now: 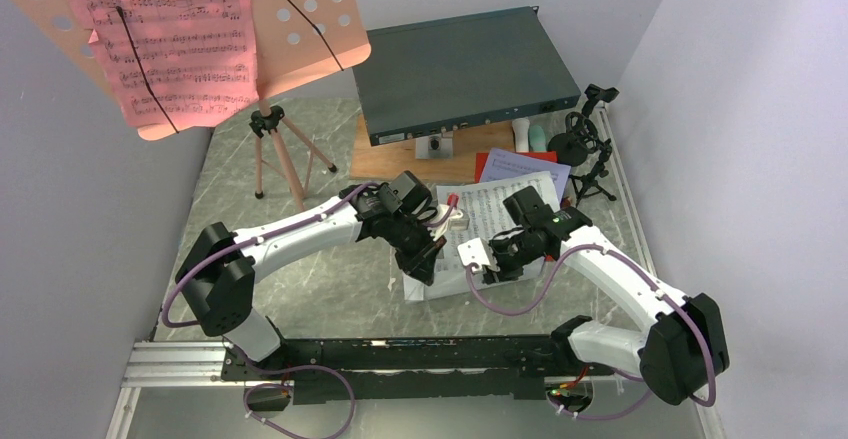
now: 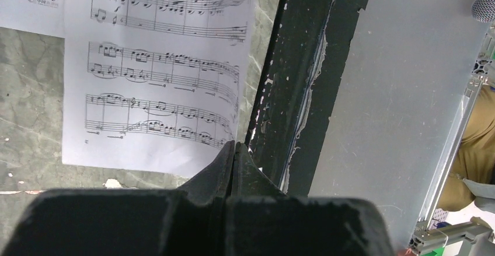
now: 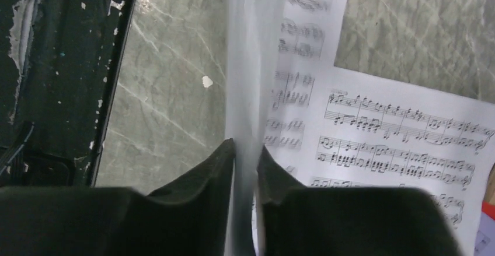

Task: Pack up the instrument practice props
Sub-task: Place the sheet music at the center of the board.

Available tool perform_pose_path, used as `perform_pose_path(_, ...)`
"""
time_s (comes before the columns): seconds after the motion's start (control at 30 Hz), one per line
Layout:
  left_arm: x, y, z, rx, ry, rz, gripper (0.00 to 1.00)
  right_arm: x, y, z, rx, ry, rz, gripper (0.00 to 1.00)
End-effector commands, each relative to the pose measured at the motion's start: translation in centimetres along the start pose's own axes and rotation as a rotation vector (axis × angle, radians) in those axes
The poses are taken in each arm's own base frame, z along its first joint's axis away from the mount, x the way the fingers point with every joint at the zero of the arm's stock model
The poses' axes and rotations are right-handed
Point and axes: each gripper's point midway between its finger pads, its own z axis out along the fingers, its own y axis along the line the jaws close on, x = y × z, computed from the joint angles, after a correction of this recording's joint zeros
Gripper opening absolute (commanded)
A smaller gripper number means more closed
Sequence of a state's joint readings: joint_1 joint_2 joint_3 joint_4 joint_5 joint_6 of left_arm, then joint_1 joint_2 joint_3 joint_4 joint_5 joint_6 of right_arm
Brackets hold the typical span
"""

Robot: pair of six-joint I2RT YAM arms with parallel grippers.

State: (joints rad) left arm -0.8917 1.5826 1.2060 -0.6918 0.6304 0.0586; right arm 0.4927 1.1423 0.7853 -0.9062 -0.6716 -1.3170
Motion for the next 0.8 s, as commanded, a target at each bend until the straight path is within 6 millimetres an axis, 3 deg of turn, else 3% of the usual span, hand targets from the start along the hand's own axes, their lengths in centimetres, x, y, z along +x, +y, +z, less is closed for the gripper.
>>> perform_pose_path(0.0, -1.0, -0.7, -0.7, 0.011, -0.032, 0.031, 0.04, 0.1, -1.8, -0.6, 0.058, 0.046, -0.02, 0.01)
perform_pose_path(0.17, -0.7, -0.1, -1.2, -0.042, -0.015, 0.036, 0.21, 0.6, -2.6, -1.8, 0.098, 0.112, -0.023, 0.0)
perform_pose_path(0.33, -1.0, 1.7, -3.1, -0.192, -0.039, 0.044, 0.58, 0.7, -3.1, -3.2, 0.127, 0.167, -0.045, 0.0)
perform_pose_path(0.43, -1.3, 2.9, -5.6, -0.295, -0.079, 0.046, 0.7, 1.2, -5.1, -5.0, 0.207, 0.259, -0.076, 0.0)
perform_pose_path(0.53, -1.2, 4.3, -8.0, -0.399, -0.168, -0.001, 0.95, 1.2, -8.1, -7.6, 0.31, 0.356, -0.101, 0.0)
perform_pose_path(0.57, -1.2, 4.8, -8.7, -0.432, -0.206, -0.023, 0.99, 1.1, -8.9, -8.4, 0.335, 0.383, -0.11, 0.0)
perform_pose_path(0.77, 0.2, 6.0, -11.0, -0.55, -0.326, -0.133, 1.0, 0.3, -12.5, -11.7, 0.448, 0.473, -0.168, 0.0)
